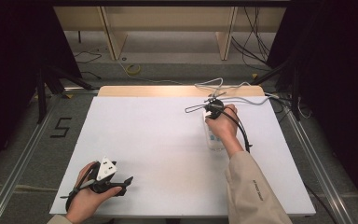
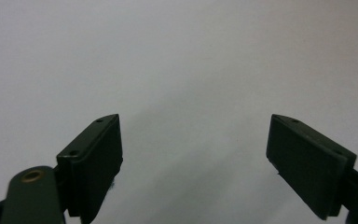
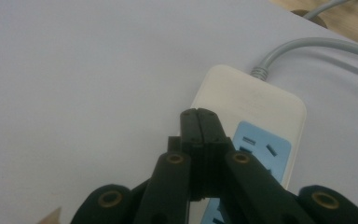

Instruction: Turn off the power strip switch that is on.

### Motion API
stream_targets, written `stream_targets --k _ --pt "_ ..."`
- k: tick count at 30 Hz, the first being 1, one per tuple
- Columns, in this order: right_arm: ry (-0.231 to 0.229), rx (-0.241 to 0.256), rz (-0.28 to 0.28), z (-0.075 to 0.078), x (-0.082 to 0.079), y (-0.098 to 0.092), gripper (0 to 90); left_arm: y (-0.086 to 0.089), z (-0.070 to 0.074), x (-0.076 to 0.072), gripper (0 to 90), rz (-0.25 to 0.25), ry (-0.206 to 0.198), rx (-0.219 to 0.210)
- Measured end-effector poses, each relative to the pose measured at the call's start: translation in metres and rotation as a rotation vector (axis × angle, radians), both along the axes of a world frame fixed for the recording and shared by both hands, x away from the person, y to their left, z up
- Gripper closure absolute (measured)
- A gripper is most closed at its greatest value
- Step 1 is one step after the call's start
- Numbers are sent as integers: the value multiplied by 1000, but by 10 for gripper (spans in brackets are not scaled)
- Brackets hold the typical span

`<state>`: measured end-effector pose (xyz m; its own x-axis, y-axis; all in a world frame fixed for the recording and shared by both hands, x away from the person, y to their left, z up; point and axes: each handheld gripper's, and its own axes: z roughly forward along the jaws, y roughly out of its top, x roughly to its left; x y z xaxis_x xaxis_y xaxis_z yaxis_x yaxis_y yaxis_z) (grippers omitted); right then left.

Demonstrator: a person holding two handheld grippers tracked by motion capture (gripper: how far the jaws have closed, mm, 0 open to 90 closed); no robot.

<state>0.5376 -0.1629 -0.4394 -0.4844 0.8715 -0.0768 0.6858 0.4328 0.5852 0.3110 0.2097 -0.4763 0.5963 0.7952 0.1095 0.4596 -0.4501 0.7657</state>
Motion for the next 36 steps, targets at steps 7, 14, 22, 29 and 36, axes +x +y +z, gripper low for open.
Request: stream_targets --k 7,14,22,29,36 --pt "-11 13 19 2 -9 -1 900 0 0 0 181 -1 4 4" --pt "-4 13 33 6 -17 -1 900 0 -1 0 181 2 4 6" --pt "1 20 43 11 -25 -2 900 0 -1 0 182 4 4 1" --pt "-2 24 52 13 -33 -5 900 1 -1 0 182 4 3 4" --pt "-5 27 68 17 -44 -6 900 0 -1 0 181 2 5 9"
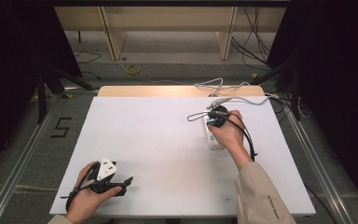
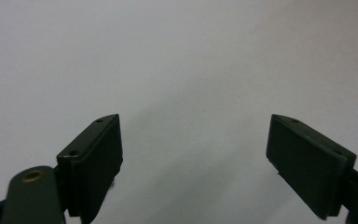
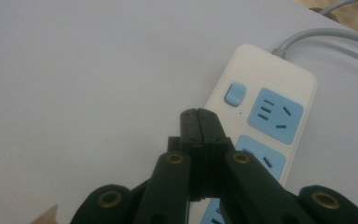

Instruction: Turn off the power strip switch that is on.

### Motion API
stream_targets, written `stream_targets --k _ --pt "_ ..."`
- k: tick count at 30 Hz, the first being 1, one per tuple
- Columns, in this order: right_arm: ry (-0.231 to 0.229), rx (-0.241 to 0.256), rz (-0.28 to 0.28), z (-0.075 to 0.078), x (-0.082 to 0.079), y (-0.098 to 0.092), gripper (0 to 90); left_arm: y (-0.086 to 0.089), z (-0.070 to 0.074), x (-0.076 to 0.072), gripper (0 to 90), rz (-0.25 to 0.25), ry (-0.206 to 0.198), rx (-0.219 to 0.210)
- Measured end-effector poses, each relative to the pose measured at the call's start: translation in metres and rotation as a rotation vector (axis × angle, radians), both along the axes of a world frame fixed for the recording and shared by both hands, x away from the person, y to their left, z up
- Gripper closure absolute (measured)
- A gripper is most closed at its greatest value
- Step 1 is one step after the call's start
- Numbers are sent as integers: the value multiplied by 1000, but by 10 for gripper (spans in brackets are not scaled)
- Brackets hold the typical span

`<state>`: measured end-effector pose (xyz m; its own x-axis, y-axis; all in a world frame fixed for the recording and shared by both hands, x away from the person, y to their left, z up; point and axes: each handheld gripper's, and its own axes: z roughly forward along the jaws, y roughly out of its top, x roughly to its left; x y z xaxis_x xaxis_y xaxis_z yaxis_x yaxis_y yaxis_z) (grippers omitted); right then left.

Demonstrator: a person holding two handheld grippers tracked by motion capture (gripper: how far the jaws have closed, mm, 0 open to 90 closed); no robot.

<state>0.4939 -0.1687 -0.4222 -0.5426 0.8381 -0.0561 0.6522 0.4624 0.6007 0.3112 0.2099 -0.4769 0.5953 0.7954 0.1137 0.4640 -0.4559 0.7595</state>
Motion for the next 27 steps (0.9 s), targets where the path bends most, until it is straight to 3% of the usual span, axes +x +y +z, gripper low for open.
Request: stream_targets --k 10,27 --pt "0 5 18 3 -15 -4 900 0 0 0 181 2 2 -1" --pt "-25 37 71 4 -53 -9 900 0 -1 0 181 4 3 -1"
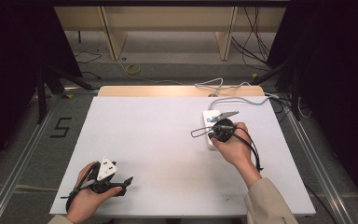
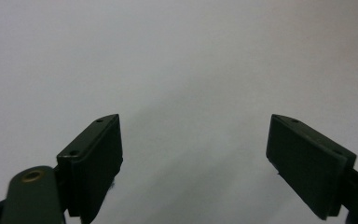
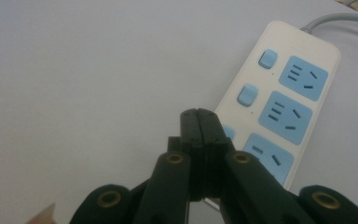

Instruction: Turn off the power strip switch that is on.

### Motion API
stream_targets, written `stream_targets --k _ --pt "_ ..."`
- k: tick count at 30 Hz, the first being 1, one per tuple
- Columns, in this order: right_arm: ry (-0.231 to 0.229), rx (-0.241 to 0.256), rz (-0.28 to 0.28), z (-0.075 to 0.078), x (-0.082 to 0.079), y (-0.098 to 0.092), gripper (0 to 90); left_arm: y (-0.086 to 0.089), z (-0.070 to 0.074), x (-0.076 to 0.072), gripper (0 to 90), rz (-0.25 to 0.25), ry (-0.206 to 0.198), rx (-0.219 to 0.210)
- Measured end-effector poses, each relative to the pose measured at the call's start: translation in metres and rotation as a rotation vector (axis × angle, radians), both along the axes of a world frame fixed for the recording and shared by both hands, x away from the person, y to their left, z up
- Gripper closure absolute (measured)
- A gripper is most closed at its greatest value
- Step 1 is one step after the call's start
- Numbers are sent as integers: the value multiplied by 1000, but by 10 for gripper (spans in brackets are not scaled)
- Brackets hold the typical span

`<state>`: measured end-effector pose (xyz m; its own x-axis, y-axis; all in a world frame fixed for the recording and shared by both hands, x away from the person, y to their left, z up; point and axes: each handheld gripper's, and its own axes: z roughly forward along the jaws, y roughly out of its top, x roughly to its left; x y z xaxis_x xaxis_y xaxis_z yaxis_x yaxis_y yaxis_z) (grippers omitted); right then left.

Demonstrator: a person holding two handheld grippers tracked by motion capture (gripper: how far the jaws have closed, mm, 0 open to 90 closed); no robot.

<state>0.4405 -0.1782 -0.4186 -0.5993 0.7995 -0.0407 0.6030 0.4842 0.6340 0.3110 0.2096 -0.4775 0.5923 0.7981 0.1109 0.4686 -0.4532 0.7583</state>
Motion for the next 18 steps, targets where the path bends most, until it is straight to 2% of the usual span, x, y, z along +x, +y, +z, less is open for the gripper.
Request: stream_targets --k 18 --pt "5 7 13 -6 -25 -13 900 0 0 0 182 1 -2 2"
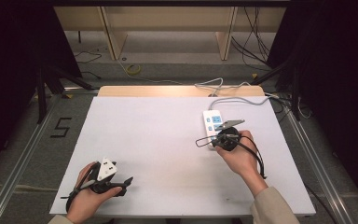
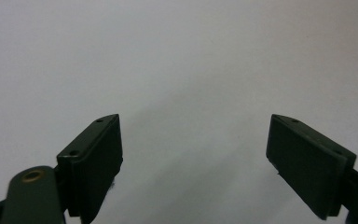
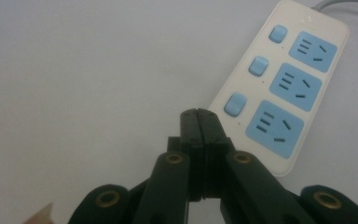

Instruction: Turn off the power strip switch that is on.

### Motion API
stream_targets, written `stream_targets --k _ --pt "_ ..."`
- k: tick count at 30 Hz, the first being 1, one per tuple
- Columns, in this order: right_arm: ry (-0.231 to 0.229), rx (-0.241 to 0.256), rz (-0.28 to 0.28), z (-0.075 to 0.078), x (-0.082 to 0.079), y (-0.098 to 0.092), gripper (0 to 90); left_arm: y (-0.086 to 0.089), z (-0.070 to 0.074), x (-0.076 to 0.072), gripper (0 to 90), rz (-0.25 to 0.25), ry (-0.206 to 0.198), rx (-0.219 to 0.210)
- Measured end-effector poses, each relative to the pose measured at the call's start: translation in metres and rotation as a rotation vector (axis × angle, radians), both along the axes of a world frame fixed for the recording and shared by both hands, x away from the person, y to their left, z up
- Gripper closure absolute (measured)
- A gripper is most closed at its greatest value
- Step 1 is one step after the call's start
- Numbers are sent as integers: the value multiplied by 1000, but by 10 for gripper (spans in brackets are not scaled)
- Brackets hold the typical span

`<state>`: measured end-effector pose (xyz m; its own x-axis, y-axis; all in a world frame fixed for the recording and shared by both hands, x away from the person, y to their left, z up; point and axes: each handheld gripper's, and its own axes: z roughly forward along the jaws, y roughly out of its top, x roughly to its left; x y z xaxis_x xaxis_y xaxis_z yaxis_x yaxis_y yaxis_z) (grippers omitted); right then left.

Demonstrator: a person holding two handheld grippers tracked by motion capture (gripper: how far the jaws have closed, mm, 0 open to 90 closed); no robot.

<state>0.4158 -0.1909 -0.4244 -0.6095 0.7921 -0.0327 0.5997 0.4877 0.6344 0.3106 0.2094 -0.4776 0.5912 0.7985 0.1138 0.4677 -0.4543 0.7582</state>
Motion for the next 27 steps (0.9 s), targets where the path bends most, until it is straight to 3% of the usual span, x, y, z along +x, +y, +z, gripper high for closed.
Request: stream_targets --k 16,27 --pt "-23 42 24 -3 -25 -13 856 -1 0 0 182 2 0 2" --pt "-40 96 29 -14 -48 -24 749 0 -1 0 182 4 2 2"
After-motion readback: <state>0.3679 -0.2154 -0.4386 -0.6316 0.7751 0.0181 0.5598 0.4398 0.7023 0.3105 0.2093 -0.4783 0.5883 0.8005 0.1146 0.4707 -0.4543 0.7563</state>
